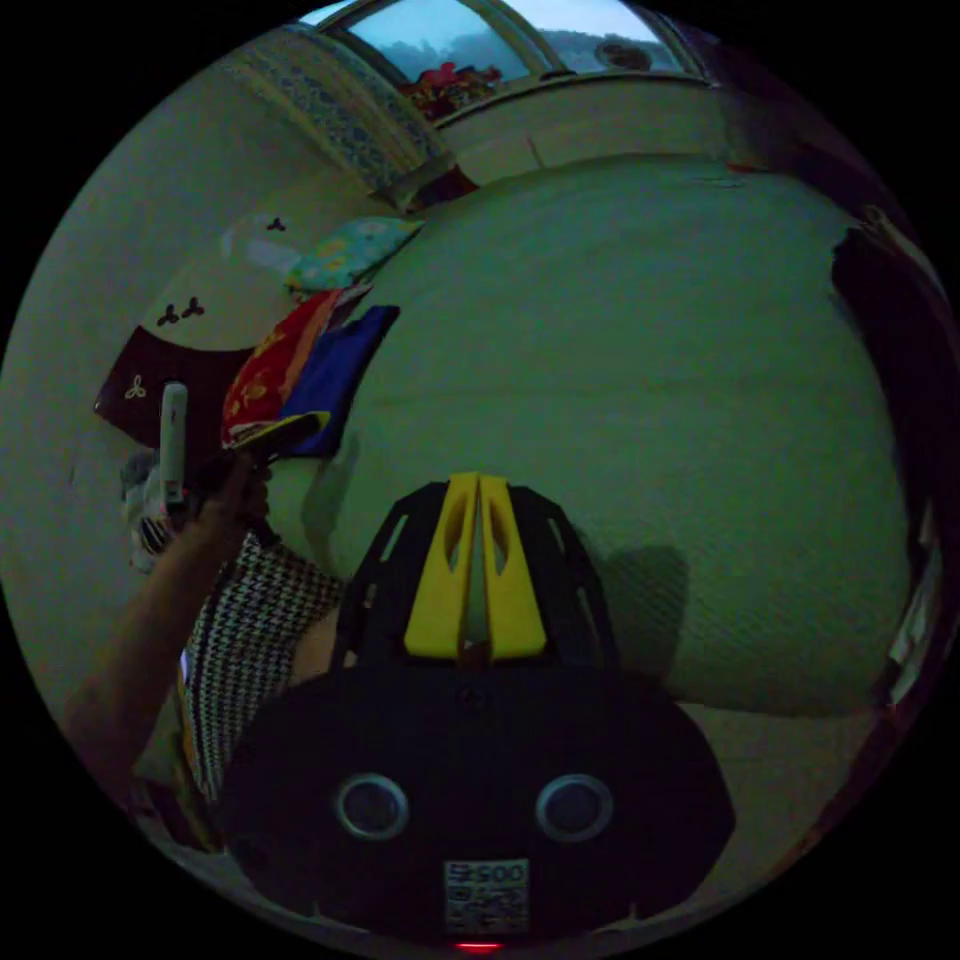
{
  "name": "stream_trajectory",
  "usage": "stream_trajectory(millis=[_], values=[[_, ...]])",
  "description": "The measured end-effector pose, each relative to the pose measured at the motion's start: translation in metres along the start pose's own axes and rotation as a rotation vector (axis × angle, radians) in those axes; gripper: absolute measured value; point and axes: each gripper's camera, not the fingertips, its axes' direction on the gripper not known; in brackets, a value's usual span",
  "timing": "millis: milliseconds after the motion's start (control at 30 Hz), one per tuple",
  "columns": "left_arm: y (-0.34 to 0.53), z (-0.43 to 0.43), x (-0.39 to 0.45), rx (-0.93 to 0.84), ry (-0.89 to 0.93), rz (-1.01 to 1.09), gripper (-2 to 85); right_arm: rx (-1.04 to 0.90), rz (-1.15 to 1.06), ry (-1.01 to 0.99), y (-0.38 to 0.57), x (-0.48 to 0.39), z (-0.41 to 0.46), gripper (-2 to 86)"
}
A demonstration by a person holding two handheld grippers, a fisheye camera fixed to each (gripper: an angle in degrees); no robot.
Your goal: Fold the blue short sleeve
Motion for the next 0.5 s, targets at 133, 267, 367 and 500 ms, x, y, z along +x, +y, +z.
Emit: stream_trajectory(millis=[133,267,367,500], values=[[0.02,0.03,-0.05,-0.098,-0.036,-0.085,11.0,-0.025,0.001,-0.034,0.015,-0.006,0.028,-1.0],[0.043,0.023,-0.076,-0.089,-0.041,-0.073,7.7,-0.024,0.031,-0.08,0.025,-0.006,0.047,-1.0],[0.061,0.007,-0.099,-0.056,-0.011,-0.109,5.6,-0.049,0.048,-0.165,0.032,-0.007,0.062,-1.0],[0.081,-0.016,-0.119,-0.028,0.017,-0.102,4.8,-0.077,0.037,-0.213,0.043,-0.019,0.085,-1.0]])
